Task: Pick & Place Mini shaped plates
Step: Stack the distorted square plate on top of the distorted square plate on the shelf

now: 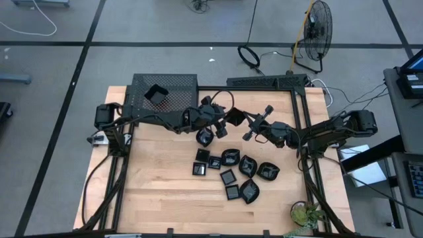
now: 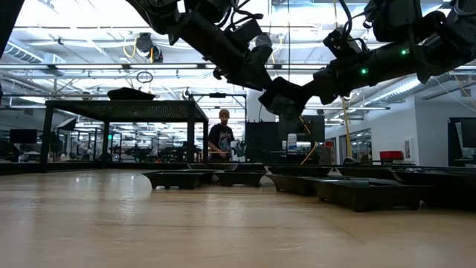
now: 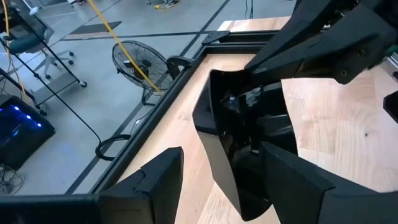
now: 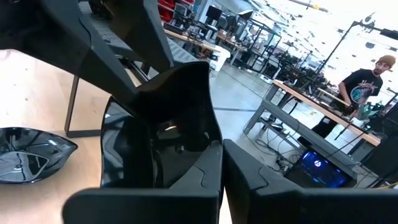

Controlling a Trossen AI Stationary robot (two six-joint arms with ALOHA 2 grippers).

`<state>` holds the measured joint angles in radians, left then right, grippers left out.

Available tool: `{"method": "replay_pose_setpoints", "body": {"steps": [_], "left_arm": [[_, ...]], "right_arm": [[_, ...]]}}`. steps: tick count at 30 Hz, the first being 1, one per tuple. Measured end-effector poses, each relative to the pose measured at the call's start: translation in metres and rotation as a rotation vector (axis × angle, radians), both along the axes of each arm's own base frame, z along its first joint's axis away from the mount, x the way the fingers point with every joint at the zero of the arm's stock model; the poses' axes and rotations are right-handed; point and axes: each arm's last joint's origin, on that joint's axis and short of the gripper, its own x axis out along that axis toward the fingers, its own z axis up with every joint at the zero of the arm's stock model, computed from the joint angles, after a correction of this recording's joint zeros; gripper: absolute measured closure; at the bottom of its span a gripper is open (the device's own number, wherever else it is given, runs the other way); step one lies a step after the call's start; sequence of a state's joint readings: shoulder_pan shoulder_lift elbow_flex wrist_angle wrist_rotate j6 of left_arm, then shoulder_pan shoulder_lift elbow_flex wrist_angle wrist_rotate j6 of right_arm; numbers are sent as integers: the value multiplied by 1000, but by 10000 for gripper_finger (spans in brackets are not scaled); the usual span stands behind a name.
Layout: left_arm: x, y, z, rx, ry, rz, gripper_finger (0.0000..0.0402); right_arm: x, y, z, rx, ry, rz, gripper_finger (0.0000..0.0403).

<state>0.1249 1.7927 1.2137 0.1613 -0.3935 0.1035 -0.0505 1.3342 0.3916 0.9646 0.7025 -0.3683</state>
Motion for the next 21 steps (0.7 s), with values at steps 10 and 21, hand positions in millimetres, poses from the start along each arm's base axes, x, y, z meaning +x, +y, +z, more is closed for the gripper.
{"method": "replay_pose_setpoints", "body": {"steps": [10, 21], "left_arm": [[0, 0, -1, -4, 7, 2, 188], [0, 0, -1, -4, 7, 2, 188]], "right_arm": [[0, 0, 0, -1, -4, 1, 403], [2, 2, 3, 6, -42, 103, 403]]}}
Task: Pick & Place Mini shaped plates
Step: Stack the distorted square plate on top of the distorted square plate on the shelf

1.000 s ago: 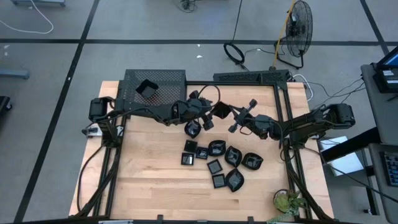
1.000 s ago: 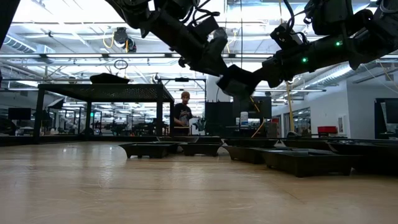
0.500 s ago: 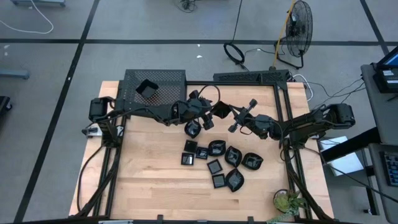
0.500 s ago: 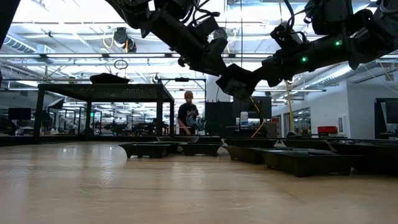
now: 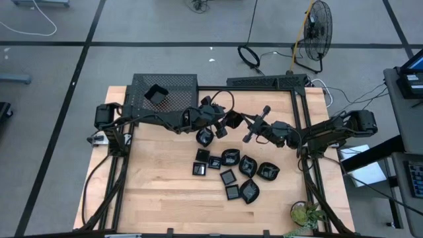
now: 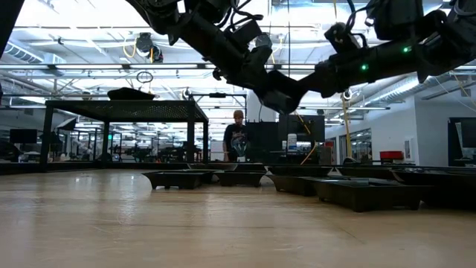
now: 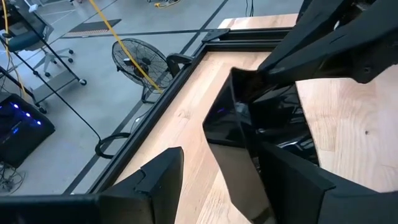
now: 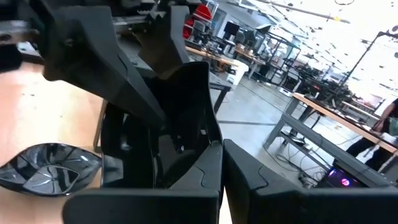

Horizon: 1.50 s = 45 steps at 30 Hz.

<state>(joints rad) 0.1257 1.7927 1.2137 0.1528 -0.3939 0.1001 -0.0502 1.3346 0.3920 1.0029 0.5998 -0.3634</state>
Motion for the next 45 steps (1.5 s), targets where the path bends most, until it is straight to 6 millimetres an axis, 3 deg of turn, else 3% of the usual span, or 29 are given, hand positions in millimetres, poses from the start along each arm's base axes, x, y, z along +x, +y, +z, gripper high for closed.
{"method": "replay_pose_setpoints", "body": {"steps": [45], "left_arm": [[0, 0, 0, -37, -20, 18, 188]], "right_arm": [[0, 0, 0, 2, -3, -1, 403]]}}
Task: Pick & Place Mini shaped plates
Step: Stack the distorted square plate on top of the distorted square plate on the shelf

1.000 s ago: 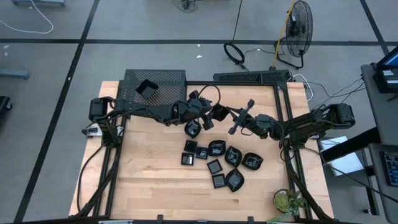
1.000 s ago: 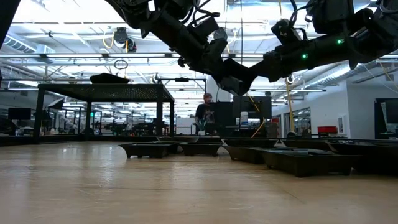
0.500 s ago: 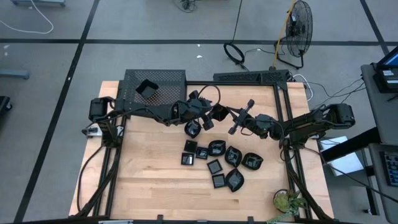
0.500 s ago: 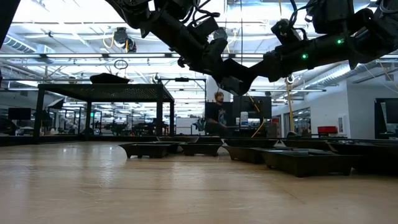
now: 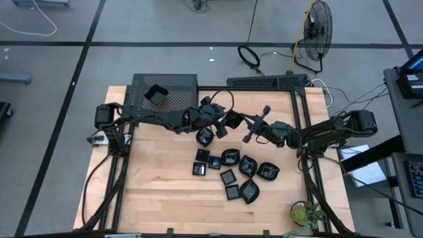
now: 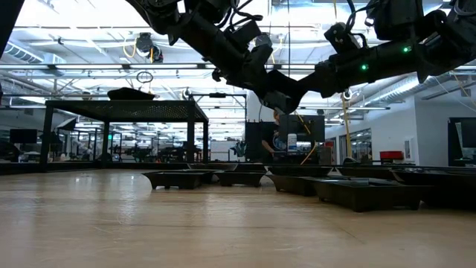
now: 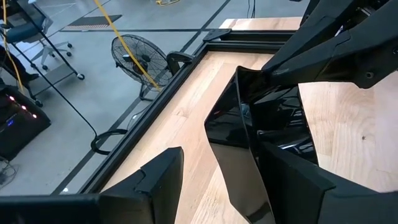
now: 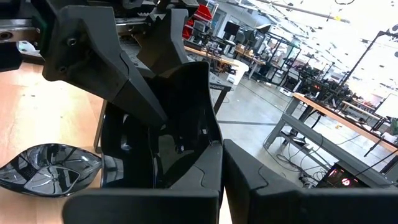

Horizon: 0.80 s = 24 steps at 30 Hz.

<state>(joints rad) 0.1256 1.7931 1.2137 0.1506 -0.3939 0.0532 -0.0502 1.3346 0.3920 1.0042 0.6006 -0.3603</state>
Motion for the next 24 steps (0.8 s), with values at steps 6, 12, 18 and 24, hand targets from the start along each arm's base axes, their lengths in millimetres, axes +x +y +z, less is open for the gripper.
{"method": "replay_pose_setpoints", "body": {"steps": [6, 12, 18, 24], "left_arm": [[0, 0, 0, -26, -16, 12, 188], [0, 0, 0, -23, -15, 11, 188], [0, 0, 0, -23, -15, 11, 188], [0, 0, 0, -23, -15, 11, 188]], "right_arm": [[0, 0, 0, 0, 0, 0, 403], [0, 0, 0, 0, 0, 0, 403], [0, 0, 0, 0, 0, 0, 403], [0, 0, 0, 0, 0, 0, 403]]}}
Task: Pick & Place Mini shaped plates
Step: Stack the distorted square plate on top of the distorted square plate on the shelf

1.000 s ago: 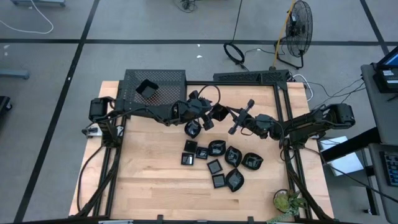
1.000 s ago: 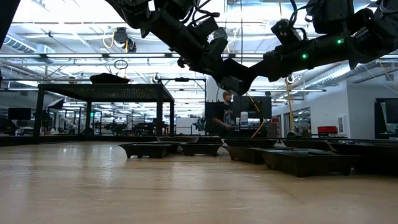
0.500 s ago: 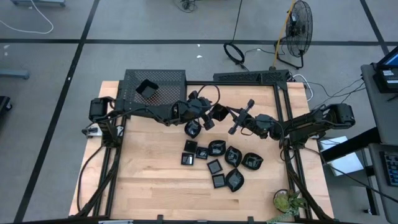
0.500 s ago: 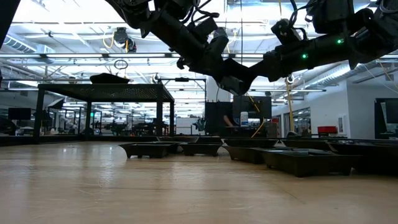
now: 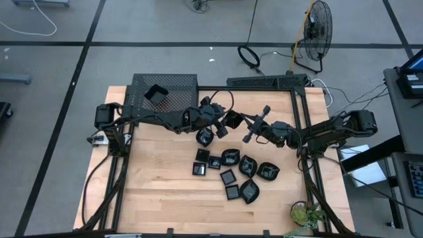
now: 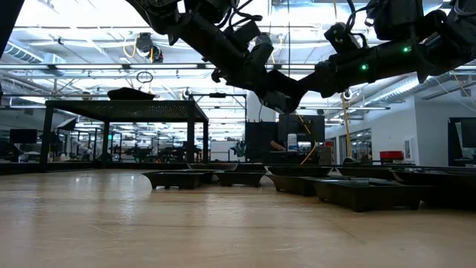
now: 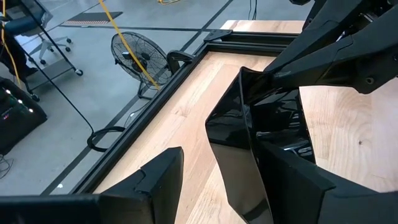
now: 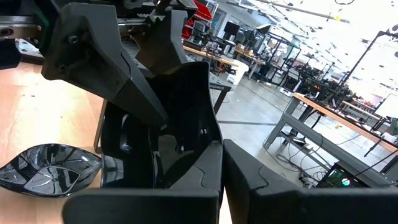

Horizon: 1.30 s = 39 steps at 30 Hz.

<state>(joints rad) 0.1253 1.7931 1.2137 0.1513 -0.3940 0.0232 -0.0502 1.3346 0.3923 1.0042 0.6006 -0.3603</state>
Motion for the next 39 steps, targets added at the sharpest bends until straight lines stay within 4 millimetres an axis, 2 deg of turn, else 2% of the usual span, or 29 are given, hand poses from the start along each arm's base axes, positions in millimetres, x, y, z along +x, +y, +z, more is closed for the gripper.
{"method": "replay_pose_setpoints", "body": {"steps": [7, 10, 13, 20, 24, 29, 34, 39], "left_arm": [[0, -1, 0, -2, -1, 0, 190], [0, -1, 0, -2, -1, -2, 212], [0, -3, 0, -2, -1, -6, 254], [0, -3, 0, 3, -1, 4, 383], [-1, -3, 4, 4, -8, 3, 388], [-16, -5, 27, 23, -8, 17, 397], [-44, -8, 59, 48, 14, 89, 392], [-85, -10, 91, 71, 57, 164, 394]], "right_arm": [[0, 0, 0, 0, 0, 0, 403], [0, 0, 0, 0, 1, 0, 403], [0, 0, 0, 0, 0, 0, 403], [0, 0, 0, 29, -17, 1, 393], [1, 5, 0, 30, -25, 26, 344], [-1, 16, 8, 29, -87, 32, 256], [-5, 24, 15, 12, -99, -28, 195], [-8, 26, 15, 7, -97, -51, 172]]}}
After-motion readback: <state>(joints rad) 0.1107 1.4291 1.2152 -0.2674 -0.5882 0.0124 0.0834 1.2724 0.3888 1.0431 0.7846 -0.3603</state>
